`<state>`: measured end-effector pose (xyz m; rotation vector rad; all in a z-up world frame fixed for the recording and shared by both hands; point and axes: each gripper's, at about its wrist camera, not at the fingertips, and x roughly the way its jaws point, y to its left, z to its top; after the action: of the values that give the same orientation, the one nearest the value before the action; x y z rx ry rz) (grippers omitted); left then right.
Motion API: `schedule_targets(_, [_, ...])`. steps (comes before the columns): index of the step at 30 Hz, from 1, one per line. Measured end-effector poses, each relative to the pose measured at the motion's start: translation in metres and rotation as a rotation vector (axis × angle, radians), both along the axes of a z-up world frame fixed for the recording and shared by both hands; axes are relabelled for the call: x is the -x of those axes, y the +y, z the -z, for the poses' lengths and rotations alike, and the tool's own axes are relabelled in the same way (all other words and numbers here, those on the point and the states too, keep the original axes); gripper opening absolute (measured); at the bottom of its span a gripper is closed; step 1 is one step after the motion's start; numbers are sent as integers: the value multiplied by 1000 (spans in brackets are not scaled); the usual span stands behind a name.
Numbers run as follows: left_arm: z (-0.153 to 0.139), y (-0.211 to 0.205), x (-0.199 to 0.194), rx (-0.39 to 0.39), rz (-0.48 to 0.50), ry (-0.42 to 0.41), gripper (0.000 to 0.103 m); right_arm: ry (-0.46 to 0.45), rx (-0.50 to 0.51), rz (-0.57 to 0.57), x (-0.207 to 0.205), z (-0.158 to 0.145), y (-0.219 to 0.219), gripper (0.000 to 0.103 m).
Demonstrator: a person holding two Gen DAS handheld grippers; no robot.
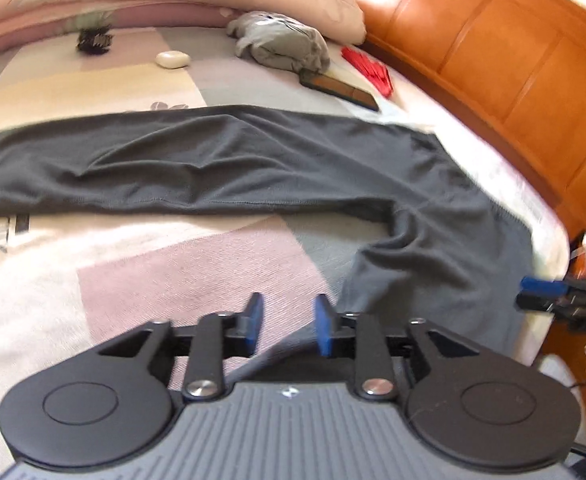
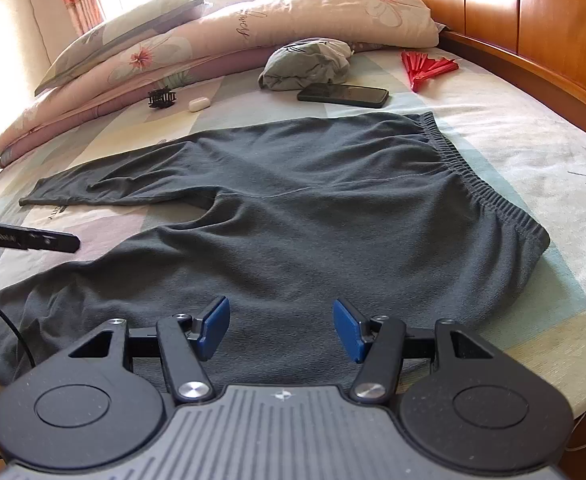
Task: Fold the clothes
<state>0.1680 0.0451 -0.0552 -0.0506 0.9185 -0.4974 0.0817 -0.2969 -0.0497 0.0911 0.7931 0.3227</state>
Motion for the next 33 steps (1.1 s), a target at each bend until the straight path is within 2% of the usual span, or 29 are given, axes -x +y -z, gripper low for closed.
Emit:
schedule_targets(4, [14, -14, 5, -90, 75, -8, 36, -3, 8, 4, 1, -2, 1, 64])
schedule_targets(7, [18, -20, 12, -138, 103, -48, 35, -2, 16, 7, 1, -3, 1, 64])
schedule_targets(9, [17, -25, 14, -172, 108, -75, 9, -2, 19, 7, 1, -3, 1, 64])
schedule_targets(11, [17, -27, 12, -216, 74, -105, 8, 1, 15, 9, 0, -2, 2, 64])
schedule_targets(14, [19, -18, -6, -231, -21, -92, 7, 5, 12, 3, 0, -2, 4, 64])
schedule_targets(18, [0, -6, -3, -121, -31, -126, 8, -11, 30, -21, 3, -6, 6, 65])
schedule_targets(22, [-16, 5, 11, 18, 0, -77, 12, 6, 10, -91, -13, -12, 19, 65])
schedule_targets(26, [-10, 15, 25, 12, -22, 4, 24, 2, 10, -273, -38, -23, 66, 65])
schedule_targets(28, [0, 23, 33, 3, -63, 49, 26, 8, 15, -347, -51, -24, 95, 65])
schedule_targets(31, [14, 36, 42, 2, -135, 114, 26, 81, 35, -410, -73, -9, 131, 65])
schedule_targets(33, [18, 46, 49, 41, -172, 120, 27, 132, 63, -416, -88, 5, 149, 65])
